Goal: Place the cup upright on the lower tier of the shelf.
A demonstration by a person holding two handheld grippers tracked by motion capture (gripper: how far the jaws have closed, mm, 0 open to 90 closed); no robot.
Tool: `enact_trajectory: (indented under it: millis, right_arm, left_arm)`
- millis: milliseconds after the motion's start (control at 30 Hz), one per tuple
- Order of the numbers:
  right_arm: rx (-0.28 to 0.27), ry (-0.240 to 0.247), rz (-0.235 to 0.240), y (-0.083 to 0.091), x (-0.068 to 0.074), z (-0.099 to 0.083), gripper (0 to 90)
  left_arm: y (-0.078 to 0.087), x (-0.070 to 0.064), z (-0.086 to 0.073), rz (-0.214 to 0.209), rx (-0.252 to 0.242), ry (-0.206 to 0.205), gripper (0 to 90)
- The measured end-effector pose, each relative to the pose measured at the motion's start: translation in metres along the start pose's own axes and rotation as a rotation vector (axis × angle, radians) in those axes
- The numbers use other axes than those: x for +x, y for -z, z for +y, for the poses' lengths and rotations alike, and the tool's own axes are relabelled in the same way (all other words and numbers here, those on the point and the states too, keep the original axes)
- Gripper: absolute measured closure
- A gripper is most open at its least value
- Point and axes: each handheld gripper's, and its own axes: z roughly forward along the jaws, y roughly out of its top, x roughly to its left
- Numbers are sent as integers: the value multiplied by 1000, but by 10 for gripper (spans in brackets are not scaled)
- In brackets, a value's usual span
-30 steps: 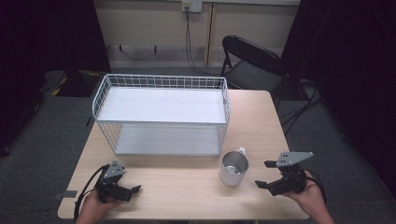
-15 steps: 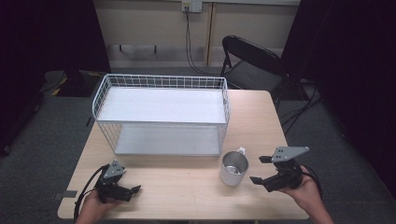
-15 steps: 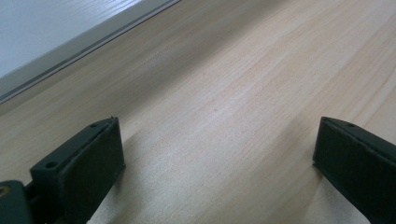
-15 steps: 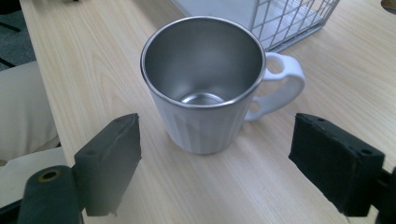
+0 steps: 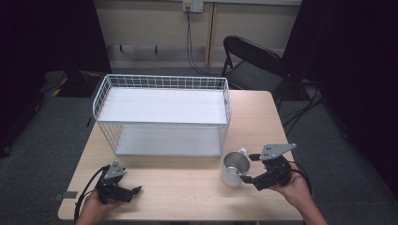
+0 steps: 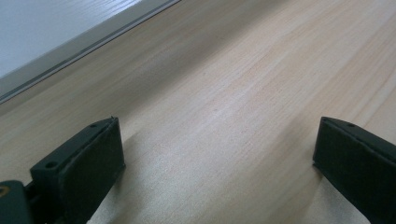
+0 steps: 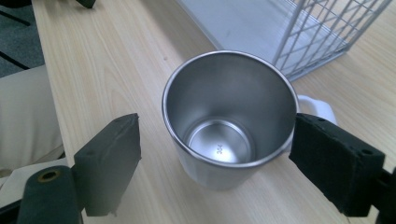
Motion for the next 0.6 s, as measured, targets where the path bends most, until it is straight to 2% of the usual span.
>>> enact_trajectory:
  millis: [267,600]
  right_arm:
    - [11,30,20,-13,5,10,152]
    - [38,38,24,-30,8,12,155]
  left_arm:
    - [0,0,0,0,0,-1,12]
    - [0,0,0,0,0,0,12]
